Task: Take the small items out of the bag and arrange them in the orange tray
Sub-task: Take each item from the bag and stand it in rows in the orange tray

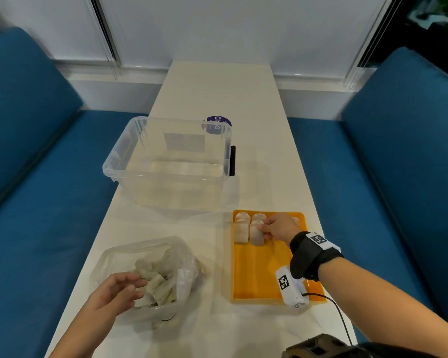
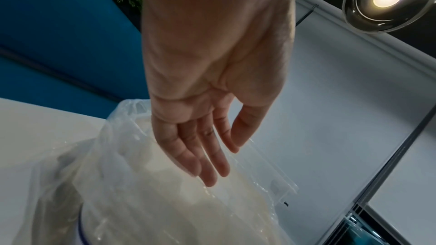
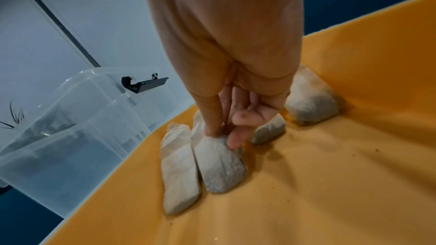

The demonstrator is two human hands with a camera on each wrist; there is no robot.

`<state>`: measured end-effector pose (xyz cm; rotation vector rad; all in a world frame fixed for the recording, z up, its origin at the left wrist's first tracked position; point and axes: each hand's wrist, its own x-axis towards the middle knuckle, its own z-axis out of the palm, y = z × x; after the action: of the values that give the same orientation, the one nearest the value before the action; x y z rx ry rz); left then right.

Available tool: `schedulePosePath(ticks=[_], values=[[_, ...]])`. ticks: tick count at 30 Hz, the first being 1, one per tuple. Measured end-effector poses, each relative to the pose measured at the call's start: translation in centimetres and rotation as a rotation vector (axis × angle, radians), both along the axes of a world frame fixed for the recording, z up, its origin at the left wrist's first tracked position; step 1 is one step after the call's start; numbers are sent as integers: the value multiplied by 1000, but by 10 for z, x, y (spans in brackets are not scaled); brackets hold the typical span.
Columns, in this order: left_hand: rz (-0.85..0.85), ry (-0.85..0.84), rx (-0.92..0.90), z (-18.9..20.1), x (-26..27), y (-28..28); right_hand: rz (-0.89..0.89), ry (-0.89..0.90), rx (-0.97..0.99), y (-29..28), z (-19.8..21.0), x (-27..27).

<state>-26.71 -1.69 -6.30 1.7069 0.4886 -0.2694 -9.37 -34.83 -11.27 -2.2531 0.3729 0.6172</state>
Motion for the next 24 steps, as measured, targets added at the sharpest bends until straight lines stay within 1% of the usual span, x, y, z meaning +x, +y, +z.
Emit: schedulePosePath(ticks=[3, 6, 8, 12, 15, 17, 19, 21, 24], values=[[-17, 8, 18, 1, 2, -6, 7, -13, -35, 0, 2, 1], [-58, 12, 83, 4, 8, -10, 36, -26, -107, -3, 7, 0], [-110, 5, 172, 5, 13, -10, 55, -56, -168, -5, 10, -1], [-268, 8, 428, 3, 29, -9, 63, -173, -219, -4, 27, -8], [-396, 27, 556, -3, 39, -13, 138, -306, -137, 12, 45, -20], [-478, 30, 602, -8, 44, -17, 277, -388, -69, 31, 59, -33], [-583, 52, 642, -13, 46, -25, 483, -427, -16, 51, 70, -50], [-697, 64, 748, -19, 47, -33, 755, -455, -25, 71, 74, -66], [-799, 84, 940, -34, 47, -37, 1193, -649, -128, 96, 64, -85]])
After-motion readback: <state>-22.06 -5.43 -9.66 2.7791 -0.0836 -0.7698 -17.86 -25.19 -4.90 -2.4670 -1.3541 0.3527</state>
